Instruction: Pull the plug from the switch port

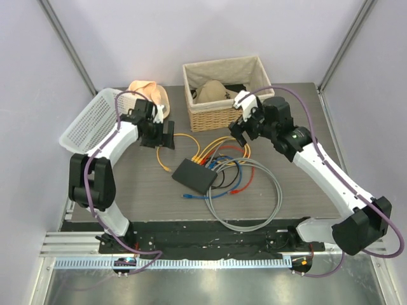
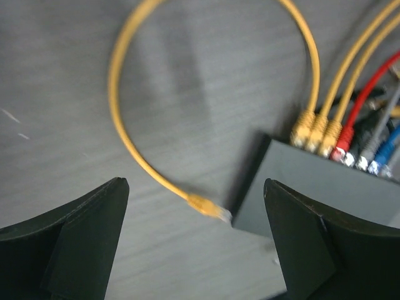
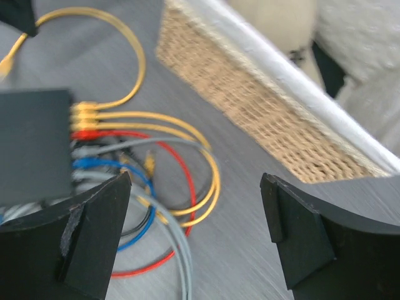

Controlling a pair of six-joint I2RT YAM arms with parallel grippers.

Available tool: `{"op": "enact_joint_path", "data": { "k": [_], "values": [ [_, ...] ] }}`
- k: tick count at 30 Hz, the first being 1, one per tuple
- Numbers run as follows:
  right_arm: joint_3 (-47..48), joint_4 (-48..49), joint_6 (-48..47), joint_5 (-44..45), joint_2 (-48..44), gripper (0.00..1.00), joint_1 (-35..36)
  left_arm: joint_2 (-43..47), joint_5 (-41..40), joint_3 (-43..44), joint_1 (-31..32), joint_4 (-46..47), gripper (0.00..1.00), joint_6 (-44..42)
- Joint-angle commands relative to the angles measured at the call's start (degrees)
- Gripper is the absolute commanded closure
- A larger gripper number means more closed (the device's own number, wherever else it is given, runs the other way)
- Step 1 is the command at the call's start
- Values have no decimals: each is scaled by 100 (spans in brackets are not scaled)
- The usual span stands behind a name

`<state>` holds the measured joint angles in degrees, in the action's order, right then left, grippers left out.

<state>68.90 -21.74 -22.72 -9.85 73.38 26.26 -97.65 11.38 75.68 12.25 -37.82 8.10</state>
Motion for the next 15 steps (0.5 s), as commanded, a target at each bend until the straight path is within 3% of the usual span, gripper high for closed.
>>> {"op": "enact_joint_path", "data": {
  "k": [1, 6, 12, 15],
  "values": [
    [159, -1419, -584, -492, 377, 10, 397, 360, 927, -316, -12, -32, 6, 631],
    [18, -2246, -506, -334, 1019, 15, 582, 483, 1524, -650, 5, 108, 5, 939],
    [-1, -1826, 161, -352, 1467, 15, 591, 465, 1499, -853, 14, -348, 7, 649],
    [413, -1712, 286, -535, 1836, 16, 591, 929, 1797, -1237, 23, -191, 8, 614]
  ]
}}
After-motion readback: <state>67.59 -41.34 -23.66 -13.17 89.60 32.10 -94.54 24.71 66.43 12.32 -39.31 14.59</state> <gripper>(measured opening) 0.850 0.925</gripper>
